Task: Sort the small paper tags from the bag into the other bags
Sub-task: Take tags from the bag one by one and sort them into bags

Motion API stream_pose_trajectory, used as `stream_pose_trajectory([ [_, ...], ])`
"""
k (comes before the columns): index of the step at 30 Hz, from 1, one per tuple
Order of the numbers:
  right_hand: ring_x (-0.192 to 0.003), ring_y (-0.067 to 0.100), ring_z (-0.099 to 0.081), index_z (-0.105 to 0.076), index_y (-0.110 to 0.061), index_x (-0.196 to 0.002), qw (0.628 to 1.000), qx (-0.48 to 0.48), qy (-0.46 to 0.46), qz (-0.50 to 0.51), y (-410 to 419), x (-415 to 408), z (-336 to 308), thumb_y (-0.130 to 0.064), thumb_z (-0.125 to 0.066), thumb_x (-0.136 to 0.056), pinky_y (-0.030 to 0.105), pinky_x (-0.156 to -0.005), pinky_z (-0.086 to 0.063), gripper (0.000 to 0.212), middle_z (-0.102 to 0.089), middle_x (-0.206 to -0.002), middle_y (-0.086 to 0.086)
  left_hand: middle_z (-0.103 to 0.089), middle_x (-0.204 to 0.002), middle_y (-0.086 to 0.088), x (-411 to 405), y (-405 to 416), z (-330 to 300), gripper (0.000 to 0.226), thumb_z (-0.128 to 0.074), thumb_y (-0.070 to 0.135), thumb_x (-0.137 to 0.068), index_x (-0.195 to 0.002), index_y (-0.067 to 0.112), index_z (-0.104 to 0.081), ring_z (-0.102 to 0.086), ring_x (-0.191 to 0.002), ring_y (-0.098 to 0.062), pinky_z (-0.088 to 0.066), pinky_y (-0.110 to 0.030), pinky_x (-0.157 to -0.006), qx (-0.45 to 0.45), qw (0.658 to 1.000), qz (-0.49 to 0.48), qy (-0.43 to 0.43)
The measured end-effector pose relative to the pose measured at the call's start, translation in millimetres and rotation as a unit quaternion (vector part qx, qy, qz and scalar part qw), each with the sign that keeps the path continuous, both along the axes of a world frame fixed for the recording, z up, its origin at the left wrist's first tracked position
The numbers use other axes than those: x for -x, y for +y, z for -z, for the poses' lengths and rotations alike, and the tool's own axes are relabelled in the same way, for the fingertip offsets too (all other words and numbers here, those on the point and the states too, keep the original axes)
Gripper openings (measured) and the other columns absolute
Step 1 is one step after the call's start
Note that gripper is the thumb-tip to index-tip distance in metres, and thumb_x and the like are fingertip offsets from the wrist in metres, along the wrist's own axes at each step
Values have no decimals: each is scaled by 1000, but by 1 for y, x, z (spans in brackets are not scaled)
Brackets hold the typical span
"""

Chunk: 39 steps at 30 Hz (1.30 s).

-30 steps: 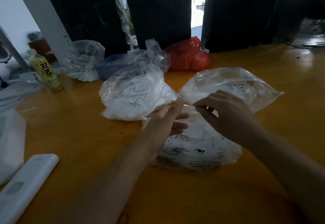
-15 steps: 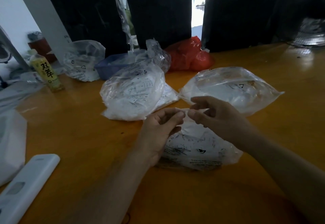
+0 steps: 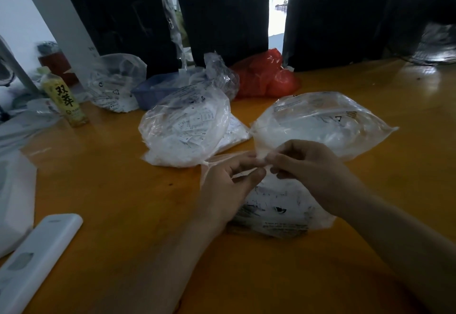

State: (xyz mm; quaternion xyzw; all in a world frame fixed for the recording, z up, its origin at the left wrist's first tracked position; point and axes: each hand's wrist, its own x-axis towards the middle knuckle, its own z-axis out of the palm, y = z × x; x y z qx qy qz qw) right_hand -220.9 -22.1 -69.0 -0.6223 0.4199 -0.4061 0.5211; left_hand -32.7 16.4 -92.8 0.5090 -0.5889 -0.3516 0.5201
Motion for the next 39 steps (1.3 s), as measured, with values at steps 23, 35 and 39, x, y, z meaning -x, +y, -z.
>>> stream_pose_trajectory([
  [23,-99,10,-50,-62,-38,-131,843,233,485,19,-9,0,16,-55,-63,-93,27,-89,-43,42,-49,-128,-6,-78,-101,-21,-10,-3,-8,16,-69,-3,-90,-105,-1,-64,-79,-94,-30,-61,-19,-67,-150,897,14,416],
  [35,-90,3,-58,-75,-34,-100,846,256,468,-12,-6,7,6,-40,-65,-96,17,-74,-40,12,-58,-98,-19,-78,-101,-21,-6,-4,-1,28,-78,11,-74,-100,1,-77,-78,-93,-25,-61,-22,-73,-122,919,3,375],
  [39,-68,-2,-63,-66,-33,-86,924,201,314,82,-9,16,0,-39,-62,-98,13,-58,-40,14,-64,-70,-16,-78,-103,-22,-7,-4,-3,36,-75,5,-74,-109,-2,-71,-79,-93,-28,-61,-20,-72,-130,903,5,410],
])
